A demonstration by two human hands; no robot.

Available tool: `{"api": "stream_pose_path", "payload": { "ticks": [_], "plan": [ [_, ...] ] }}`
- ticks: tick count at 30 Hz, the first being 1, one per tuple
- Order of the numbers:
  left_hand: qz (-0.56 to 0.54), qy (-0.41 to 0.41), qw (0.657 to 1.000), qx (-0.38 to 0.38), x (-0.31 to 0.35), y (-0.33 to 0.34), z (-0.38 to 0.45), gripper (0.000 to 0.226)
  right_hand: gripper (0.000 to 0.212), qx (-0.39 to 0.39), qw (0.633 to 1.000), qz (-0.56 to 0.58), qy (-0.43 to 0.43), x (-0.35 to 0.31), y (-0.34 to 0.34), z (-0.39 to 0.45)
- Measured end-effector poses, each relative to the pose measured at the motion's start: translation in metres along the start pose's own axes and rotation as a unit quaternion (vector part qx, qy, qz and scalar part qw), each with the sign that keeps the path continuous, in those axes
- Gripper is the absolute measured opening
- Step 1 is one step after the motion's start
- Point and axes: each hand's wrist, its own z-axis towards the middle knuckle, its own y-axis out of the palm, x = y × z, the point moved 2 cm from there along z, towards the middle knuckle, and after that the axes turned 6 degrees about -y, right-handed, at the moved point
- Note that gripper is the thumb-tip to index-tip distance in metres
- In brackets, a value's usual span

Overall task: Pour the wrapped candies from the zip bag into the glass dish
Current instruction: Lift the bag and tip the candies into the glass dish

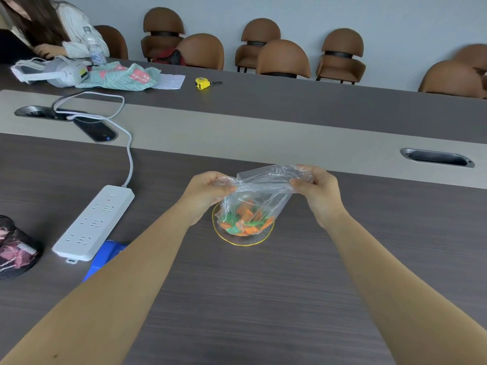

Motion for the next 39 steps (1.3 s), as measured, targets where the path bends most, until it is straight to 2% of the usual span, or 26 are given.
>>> {"api": "stream_pose_path", "payload": {
  "ticks": [3, 8, 17, 21, 25, 32, 39],
  "plan": [
    [-0.005, 0.004, 1.0, 0.013, 0.004, 0.0, -0.002, 0.015, 0.007, -0.016, 0.999, -0.028, 0.02, -0.005, 0.0, -0.001],
    [0.011, 0.004, 1.0, 0.025, 0.011, -0.002, -0.007, 0.017, 0.02, -0.053, 0.994, 0.001, 0.097, -0.006, 0.005, -0.001],
    [-0.028, 0.029, 0.999, 0.023, 0.032, -0.004, -0.015, 0.023, 0.029, -0.027, 1.0, -0.004, 0.015, -0.022, 0.005, 0.0],
    [-0.021, 0.066, 0.997, 0.038, 0.038, -0.005, -0.019, 0.025, 0.026, -0.03, 0.999, 0.006, -0.021, -0.03, 0.005, -0.001],
    [-0.011, 0.122, 0.991, 0.049, 0.04, -0.006, -0.021, 0.034, 0.033, -0.046, 0.998, -0.01, -0.05, -0.036, 0.005, -0.006],
    [0.045, 0.188, 0.979, 0.056, 0.049, 0.009, -0.026, 0.044, 0.045, -0.051, 0.995, -0.053, -0.07, -0.043, -0.01, -0.011],
    [0.148, 0.26, 0.951, 0.08, 0.046, 0.04, -0.032, 0.041, 0.033, -0.005, 0.989, -0.113, -0.094, -0.04, -0.039, -0.026]
  ]
}}
